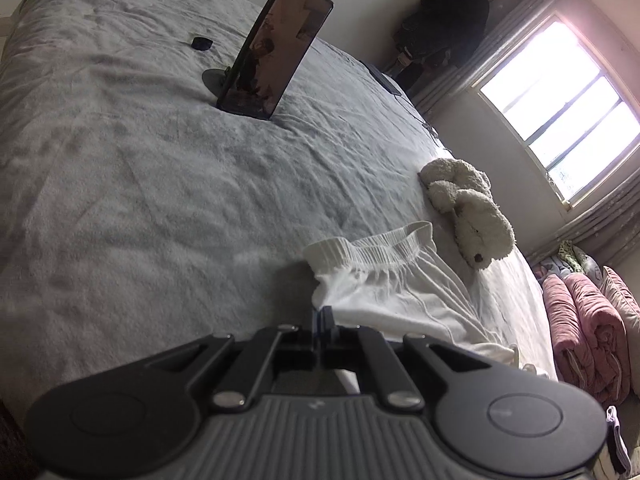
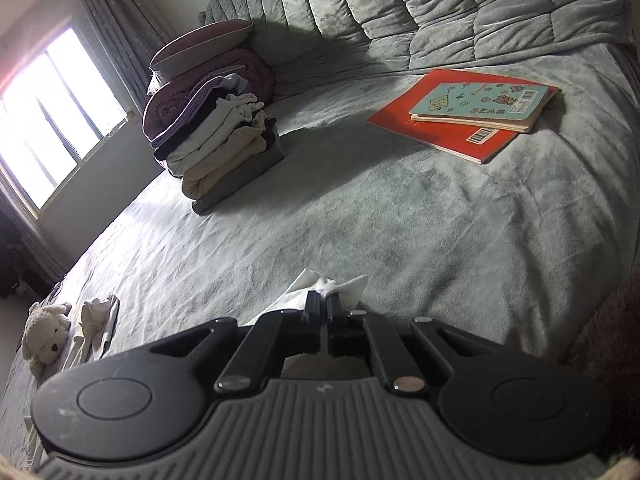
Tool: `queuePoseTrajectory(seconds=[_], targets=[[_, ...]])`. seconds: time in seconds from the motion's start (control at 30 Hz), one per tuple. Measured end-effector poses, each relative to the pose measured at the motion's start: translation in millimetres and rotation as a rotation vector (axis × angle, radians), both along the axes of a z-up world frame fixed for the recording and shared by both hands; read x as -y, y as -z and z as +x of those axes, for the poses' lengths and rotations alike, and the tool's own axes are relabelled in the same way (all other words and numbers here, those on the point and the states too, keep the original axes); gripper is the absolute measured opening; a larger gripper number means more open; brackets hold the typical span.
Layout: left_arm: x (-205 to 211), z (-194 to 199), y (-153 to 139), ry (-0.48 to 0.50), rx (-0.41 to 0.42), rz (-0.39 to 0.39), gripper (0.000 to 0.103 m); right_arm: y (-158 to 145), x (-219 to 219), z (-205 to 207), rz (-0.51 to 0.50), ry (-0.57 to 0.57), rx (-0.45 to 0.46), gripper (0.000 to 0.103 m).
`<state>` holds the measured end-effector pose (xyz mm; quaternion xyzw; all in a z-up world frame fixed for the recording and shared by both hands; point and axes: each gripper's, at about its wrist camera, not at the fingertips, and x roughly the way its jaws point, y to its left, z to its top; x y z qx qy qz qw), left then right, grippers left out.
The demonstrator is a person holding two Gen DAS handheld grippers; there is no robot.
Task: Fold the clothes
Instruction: 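Grasp the waistband with the left gripper while the right gripper grasps the leg cuff, then pull the pants taut and open both grippers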
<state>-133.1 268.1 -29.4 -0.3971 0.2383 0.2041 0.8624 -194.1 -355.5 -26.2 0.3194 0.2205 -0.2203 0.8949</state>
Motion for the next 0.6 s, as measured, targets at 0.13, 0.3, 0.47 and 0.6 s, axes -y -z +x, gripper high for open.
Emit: queuePoseTrajectory(seconds=[0.13, 0.3, 0.47, 0.6], targets=[[-2, -9, -14, -0.006, 0.0, 0.04, 0.001, -2, 2, -8, -0.021, -0.014, -0.035, 0.004], [-7, -14, -1, -0.02, -0.072, 0.053, 0.001, 12, -2, -15, -0.051, -0.041, -0.103, 0.004], [-5, -13, 24, 0.003, -0.114, 0.08, 0.002, 27, -10, -14, -0.113, -0.062, -0.144, 0.003], [1, -14, 18, 0.032, -0.106, 0.119, 0.007, 24, -13, -15, -0.149, -0.08, -0.137, 0.014]])
